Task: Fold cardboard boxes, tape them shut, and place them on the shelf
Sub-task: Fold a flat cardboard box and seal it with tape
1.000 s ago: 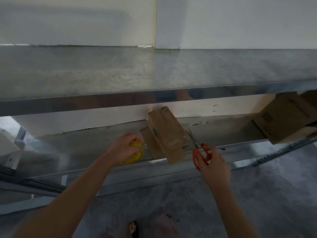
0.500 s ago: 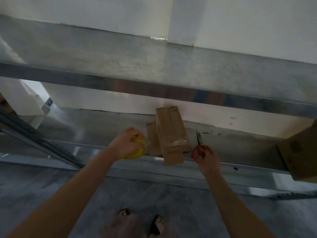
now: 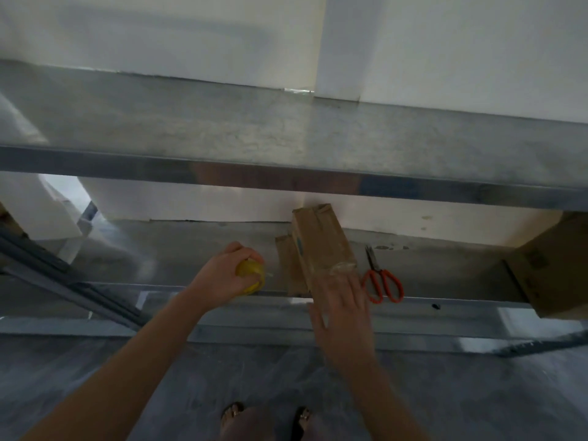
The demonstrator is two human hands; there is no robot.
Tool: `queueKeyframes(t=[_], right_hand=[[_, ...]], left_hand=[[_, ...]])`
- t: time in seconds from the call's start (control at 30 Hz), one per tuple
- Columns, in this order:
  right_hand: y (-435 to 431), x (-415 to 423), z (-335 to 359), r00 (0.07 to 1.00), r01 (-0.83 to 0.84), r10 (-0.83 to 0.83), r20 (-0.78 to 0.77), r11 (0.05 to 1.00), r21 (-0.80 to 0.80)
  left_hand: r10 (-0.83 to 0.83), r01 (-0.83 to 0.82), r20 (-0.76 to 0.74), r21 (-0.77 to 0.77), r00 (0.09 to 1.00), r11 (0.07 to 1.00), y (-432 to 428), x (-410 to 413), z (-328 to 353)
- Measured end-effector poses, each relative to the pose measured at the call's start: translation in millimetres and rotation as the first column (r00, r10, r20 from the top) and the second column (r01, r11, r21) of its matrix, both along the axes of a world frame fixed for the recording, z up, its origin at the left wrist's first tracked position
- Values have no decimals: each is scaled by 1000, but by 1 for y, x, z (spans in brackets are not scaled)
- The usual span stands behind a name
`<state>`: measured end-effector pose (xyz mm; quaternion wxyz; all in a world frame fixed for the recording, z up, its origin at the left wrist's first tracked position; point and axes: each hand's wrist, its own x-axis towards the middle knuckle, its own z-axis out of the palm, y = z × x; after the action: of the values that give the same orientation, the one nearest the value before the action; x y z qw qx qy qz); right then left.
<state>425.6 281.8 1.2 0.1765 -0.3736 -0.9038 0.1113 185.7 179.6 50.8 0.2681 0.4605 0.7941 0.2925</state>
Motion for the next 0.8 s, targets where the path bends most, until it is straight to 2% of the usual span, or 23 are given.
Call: queueKeyframes(t=[0.13, 0.43, 0.53, 0.67, 0.8], right_hand=[[-36, -71, 9, 996, -79, 77, -50, 996, -39], [-63, -152, 7, 987, -33, 18, -162, 996, -86], [-66, -163, 1, 981, -13, -26, -191, 979, -203], [-62, -170, 1, 971, 7, -69, -228, 965, -263], [-66, -180, -1, 990, -57, 12, -143, 947, -315]], left_hand=[[-33, 35, -36, 43, 999, 998, -12, -17, 2], [-70, 80, -93, 110, 993, 991, -45, -59, -13], [-98, 114, -114, 144, 989, 983, -52, -71, -18], [-82, 106, -224, 95, 971, 990, -59, -91, -33], [-108, 111, -334, -9, 936, 994, -66, -115, -49]])
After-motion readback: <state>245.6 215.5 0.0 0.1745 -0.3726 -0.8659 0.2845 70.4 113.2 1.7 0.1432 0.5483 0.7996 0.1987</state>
